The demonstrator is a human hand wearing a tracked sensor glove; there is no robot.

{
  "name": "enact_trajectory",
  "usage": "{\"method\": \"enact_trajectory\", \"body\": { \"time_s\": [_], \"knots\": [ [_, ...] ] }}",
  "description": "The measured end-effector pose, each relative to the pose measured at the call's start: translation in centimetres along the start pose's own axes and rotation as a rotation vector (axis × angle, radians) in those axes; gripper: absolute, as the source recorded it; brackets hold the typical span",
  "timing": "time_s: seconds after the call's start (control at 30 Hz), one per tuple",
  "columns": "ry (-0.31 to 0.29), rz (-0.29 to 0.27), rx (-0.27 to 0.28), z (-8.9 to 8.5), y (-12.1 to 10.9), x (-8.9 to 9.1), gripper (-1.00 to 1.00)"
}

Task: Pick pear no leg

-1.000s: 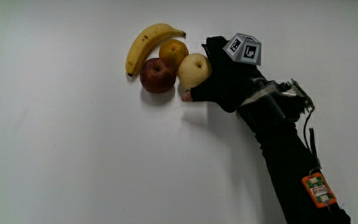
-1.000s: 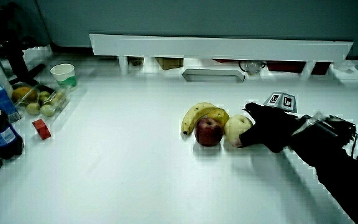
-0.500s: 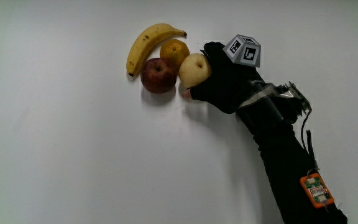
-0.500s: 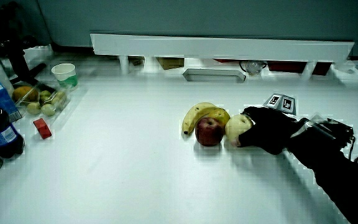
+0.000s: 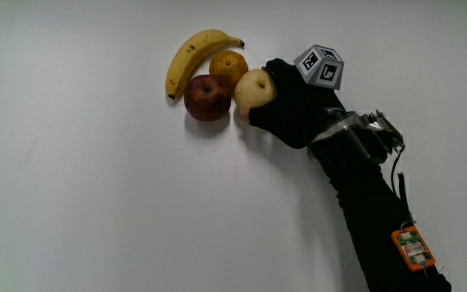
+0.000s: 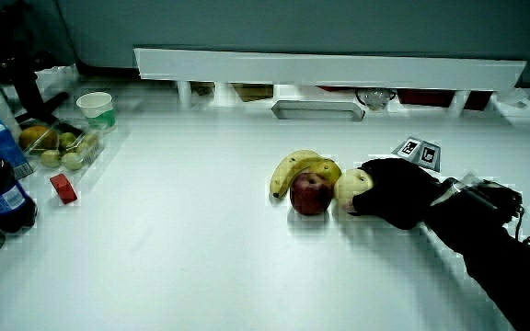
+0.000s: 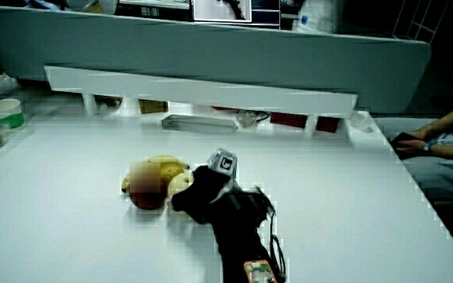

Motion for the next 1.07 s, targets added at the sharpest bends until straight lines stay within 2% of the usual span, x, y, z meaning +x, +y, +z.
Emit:
{"method": "enact_trajectory", "body": {
  "time_s": [0.03,0.17,0.27,0.47,0.5,0.63,0.67,0.7,0.73,0.77,0.8,0.87,0.9,0.93,1.0,1.07],
  "knots": [
    [-0.008,-0.004,0.016,0.1,-0.1,0.0,1.00],
    [-0.007,-0.001,0.023,0.1,-0.2,0.0,1.00],
    [0.021,0.022,0.025,0.6,-0.6,-0.1,1.00],
    [-0.050,0.040,0.059,2.4,-1.5,-0.5,1.00],
    [-0.038,0.060,0.063,3.0,-2.3,-1.0,1.00],
    [-0.068,0.077,0.077,4.3,-3.4,-1.1,1.00],
    [-0.071,0.100,0.074,4.7,-4.0,-1.4,1.00],
    [-0.088,0.090,0.083,5.0,-4.3,-1.4,1.00],
    [-0.075,0.120,0.075,5.3,-4.6,-1.5,1.00],
    [-0.074,0.125,0.068,5.4,-4.9,-1.4,1.00],
    [-0.081,0.140,0.088,5.7,-5.5,-1.5,1.00],
    [-0.103,0.146,0.089,6.2,-6.4,-1.6,1.00],
    [-0.119,0.152,0.066,6.2,-6.5,-1.3,1.00],
    [-0.101,0.159,0.071,6.3,-6.8,-1.1,1.00],
    [-0.117,0.154,0.096,6.6,-7.8,-1.2,1.00],
    [-0.104,0.134,0.048,6.6,-8.4,-0.9,1.00]
  ]
}}
